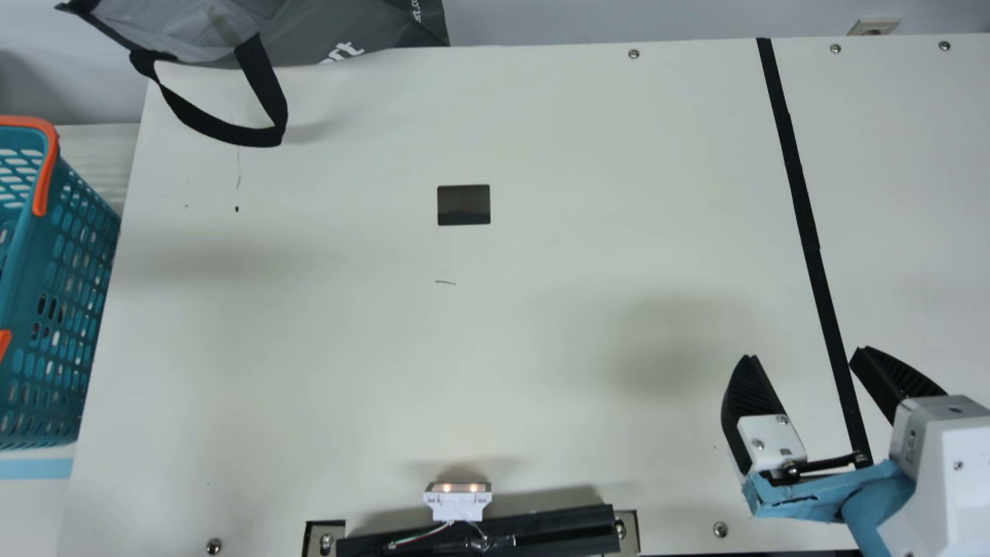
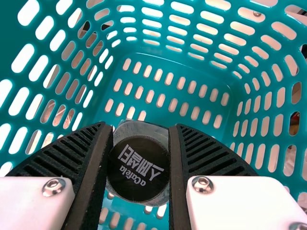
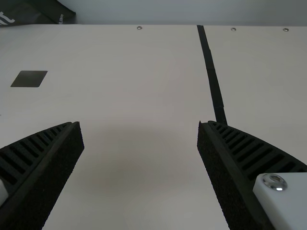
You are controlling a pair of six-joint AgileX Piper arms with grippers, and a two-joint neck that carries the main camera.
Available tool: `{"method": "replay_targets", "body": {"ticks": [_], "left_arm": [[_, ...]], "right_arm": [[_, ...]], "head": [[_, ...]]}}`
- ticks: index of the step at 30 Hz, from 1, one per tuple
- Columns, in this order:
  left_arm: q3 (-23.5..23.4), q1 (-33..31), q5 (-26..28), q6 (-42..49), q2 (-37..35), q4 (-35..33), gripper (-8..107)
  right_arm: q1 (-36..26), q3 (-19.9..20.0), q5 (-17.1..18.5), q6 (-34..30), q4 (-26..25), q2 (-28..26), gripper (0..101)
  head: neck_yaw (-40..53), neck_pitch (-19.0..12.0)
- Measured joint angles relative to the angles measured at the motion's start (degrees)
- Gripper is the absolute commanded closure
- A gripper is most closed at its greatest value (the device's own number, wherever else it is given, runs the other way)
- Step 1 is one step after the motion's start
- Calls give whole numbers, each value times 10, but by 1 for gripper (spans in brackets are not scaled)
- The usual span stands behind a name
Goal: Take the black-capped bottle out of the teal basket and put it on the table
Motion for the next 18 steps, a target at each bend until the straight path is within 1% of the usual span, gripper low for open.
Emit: {"method": "replay_targets", "body": {"ticks": [2, 5, 8, 18], "left_arm": [[1, 0, 1, 3, 0, -2, 72], [3, 0, 1, 5, -2, -4, 69], [6, -1, 5, 8, -9, -6, 70], [4, -3, 19, 13, -44, -12, 70]], "right_arm": [[0, 0, 0, 0, 0, 0, 10], [0, 0, 0, 0, 0, 0, 10], [0, 0, 0, 0, 0, 0, 10], [0, 0, 0, 0, 0, 0, 10]], "head": [[3, 0], [0, 0], [0, 3], [0, 0]]}}
